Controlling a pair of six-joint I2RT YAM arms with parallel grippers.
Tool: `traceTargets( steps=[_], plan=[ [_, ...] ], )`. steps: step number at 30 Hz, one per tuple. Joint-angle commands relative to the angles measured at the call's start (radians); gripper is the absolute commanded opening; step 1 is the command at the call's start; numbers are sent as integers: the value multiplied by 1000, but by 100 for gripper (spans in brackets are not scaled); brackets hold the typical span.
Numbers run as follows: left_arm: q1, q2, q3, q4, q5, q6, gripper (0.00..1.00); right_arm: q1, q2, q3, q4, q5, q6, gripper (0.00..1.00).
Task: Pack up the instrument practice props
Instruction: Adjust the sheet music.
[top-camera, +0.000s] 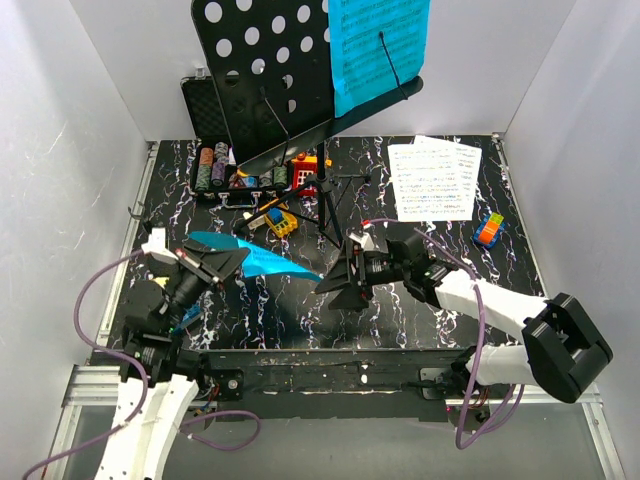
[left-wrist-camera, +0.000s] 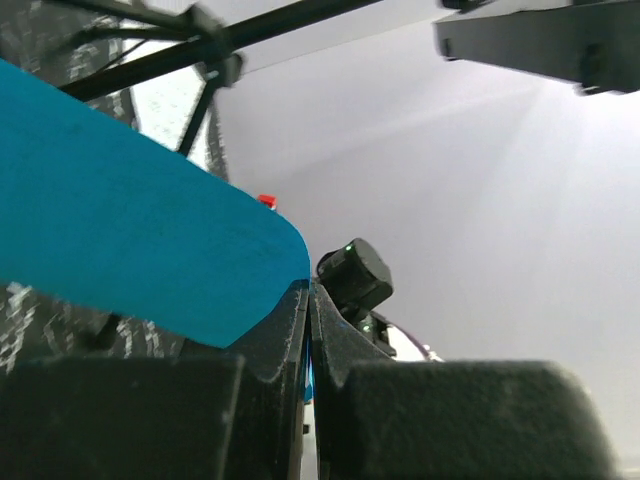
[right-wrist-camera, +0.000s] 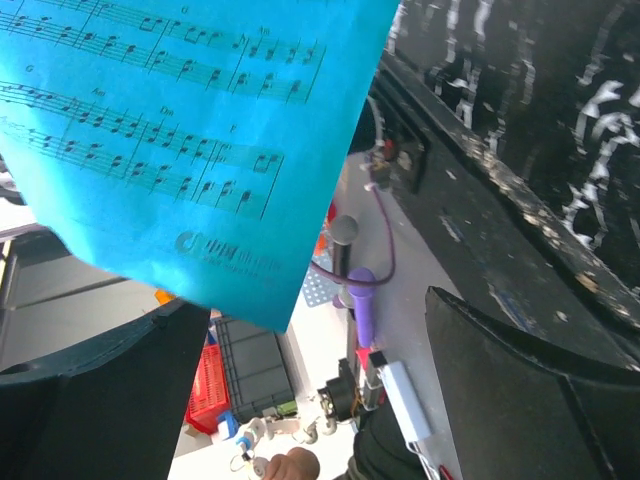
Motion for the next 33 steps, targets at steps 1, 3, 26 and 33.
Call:
traceTargets(
  steps=[1,3,26,33],
  plan=[
    [-3,154,135,286,71,27,0,2,-34,49,157,7,145,96],
    [-3,208,193,320,95,59,0,-4,-41,26,261,24,225,96],
    [-3,93,57,569,214,35,0,-52,-63,3,472,50,407,98],
    [-3,106,60,557,224,53,0,-55,-103,-9,473,53,402,98]
  ],
)
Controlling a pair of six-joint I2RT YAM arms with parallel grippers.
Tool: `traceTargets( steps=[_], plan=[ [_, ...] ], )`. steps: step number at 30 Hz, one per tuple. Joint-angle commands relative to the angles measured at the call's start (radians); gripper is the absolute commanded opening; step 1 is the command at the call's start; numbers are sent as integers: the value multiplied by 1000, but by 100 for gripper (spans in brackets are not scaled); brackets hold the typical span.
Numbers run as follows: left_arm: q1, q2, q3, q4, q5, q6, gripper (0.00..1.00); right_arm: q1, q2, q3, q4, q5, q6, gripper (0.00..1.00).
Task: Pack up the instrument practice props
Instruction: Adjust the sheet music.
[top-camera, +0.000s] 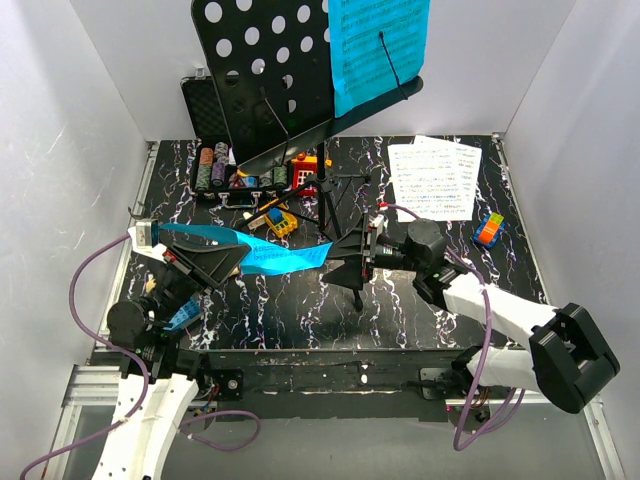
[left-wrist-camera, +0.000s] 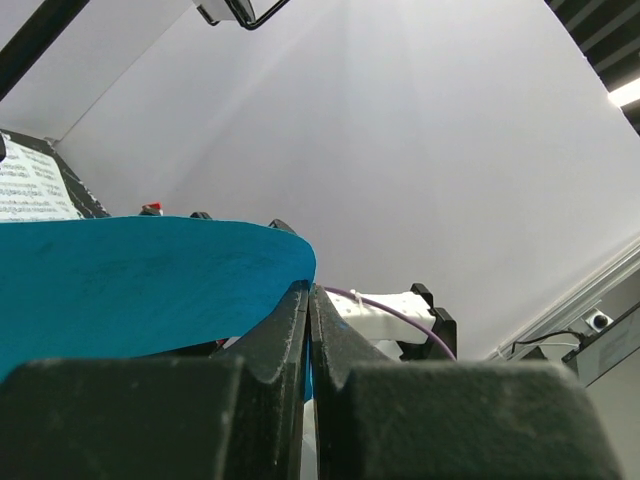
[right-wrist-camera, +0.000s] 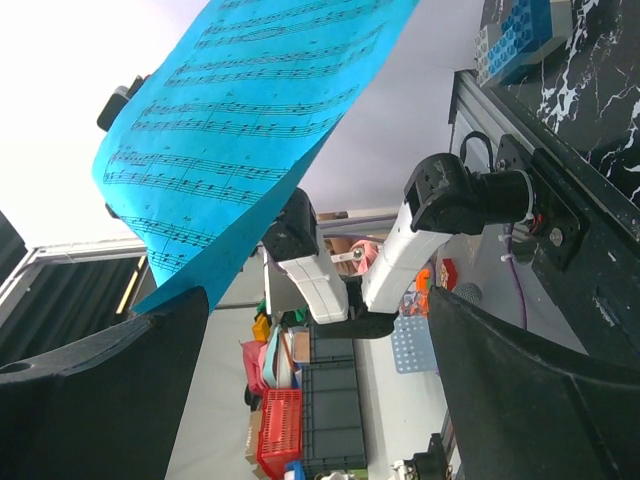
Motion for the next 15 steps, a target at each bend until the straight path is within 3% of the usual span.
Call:
traceTargets(
  steps=[1,15],
  plan=[
    [-3,5,21,-7,18,25,0,-2,-55,19,19,-5,-15,98],
    [-2,-10,14,-49,32,56,0,-126,-187,58,-155,-74,-104,98]
  ],
)
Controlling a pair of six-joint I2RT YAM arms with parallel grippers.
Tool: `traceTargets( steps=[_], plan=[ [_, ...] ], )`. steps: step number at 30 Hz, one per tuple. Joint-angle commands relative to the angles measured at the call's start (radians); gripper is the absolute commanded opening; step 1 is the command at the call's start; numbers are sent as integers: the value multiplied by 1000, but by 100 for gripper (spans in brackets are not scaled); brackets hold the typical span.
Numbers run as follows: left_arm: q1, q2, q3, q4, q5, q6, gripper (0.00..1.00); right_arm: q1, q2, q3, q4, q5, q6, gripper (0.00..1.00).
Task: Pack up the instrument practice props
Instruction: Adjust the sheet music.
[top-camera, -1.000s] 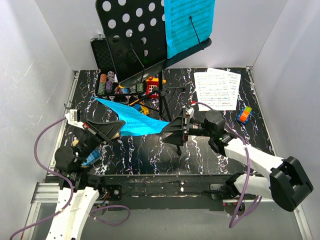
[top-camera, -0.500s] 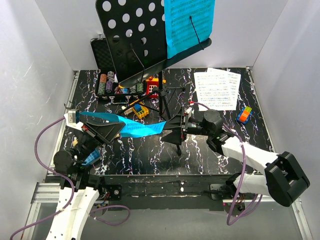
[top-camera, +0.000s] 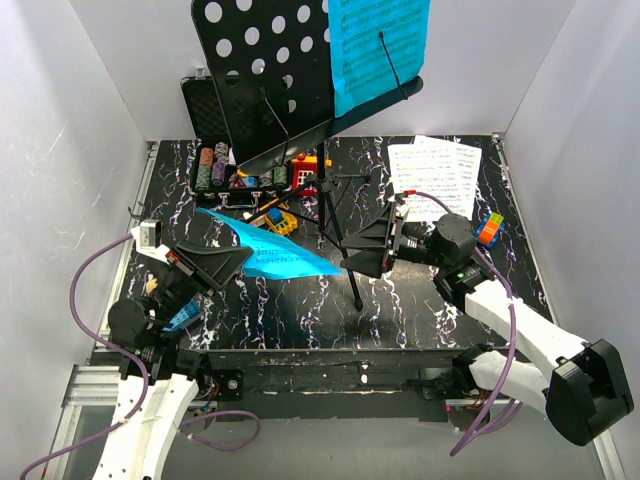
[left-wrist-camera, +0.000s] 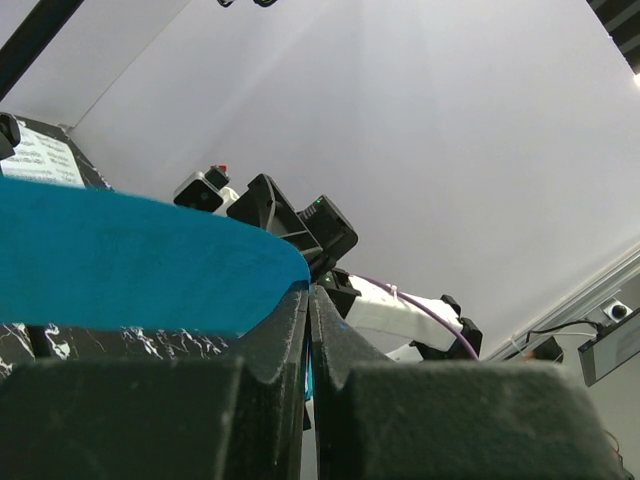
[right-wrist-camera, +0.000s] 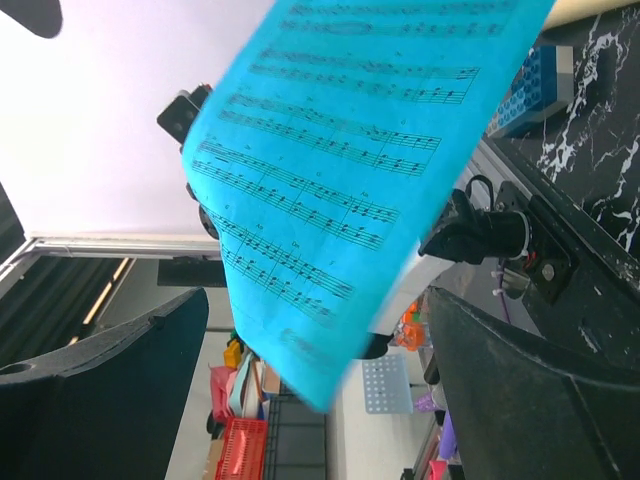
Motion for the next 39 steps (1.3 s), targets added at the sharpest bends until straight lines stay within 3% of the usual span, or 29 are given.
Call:
traceTargets(
  steps=[1,9,16,21,30,39],
  plan=[
    [-3,-5,11,9,10,8,0,-1,-7,39,-47,-41,-47,98],
    [-2,38,28,80,-1,-17,0,28,60,50,-22,-75,-32,98],
    [-2,128,41,222,10,-50,0,66,116,10,184,-63,104,98],
    [-2,121,33,232,24,-49,0,66,142,18,288,-52,172,98],
    [-3,108,34,239,15,23,0,74,150,4,303,-70,180,98],
    [-3,124,-25,428,44,97,0,75,145,-21,393,-73,261,98]
  ],
)
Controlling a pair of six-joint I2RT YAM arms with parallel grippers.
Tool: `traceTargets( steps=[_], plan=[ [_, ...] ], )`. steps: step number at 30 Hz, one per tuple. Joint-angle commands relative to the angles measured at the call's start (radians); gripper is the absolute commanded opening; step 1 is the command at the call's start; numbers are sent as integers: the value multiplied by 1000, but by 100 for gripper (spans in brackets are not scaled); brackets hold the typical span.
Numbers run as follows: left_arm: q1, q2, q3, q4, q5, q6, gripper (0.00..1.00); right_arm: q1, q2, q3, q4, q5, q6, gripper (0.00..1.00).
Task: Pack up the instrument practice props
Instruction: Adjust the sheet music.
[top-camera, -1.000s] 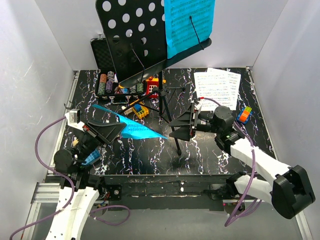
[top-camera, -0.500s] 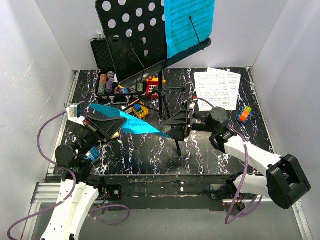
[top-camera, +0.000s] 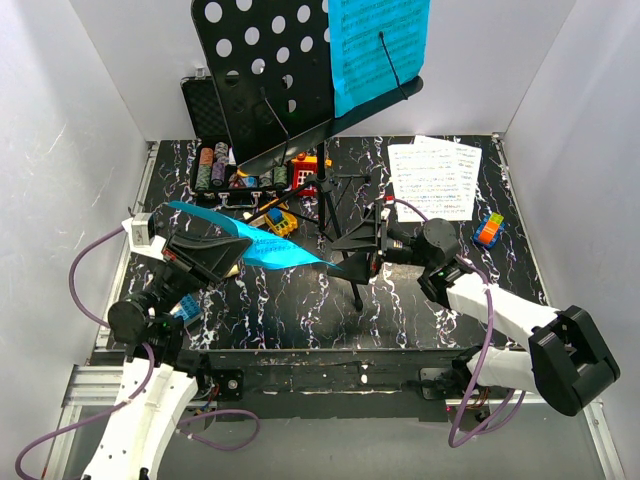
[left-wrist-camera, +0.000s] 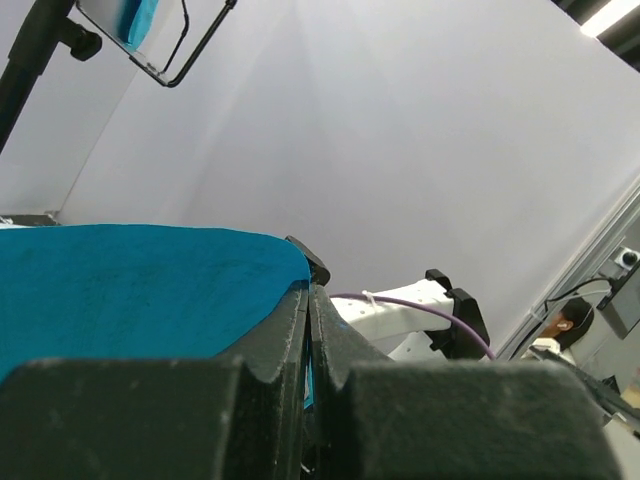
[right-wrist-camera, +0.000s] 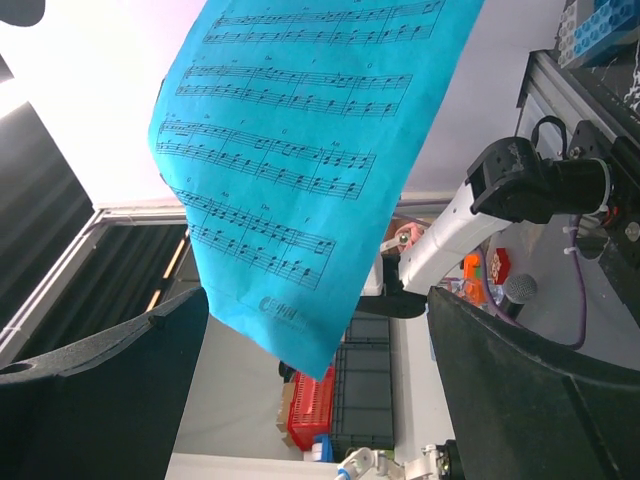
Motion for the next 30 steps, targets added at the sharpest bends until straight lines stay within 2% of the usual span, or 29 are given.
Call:
traceTargets(
  steps=[1,17,19,30],
  plan=[
    [-3,8,-17,101,26,64,0,8,-15,11,94,-16,44,98],
    [-3,-7,-72,259,86,55,0,86,71,109,148,4,97,97],
    [-3,-9,-81,272,86,49,0,91,77,110,168,12,111,92],
    [-3,-21,-96,240,91,44,0,94,106,83,283,21,173,43]
  ],
)
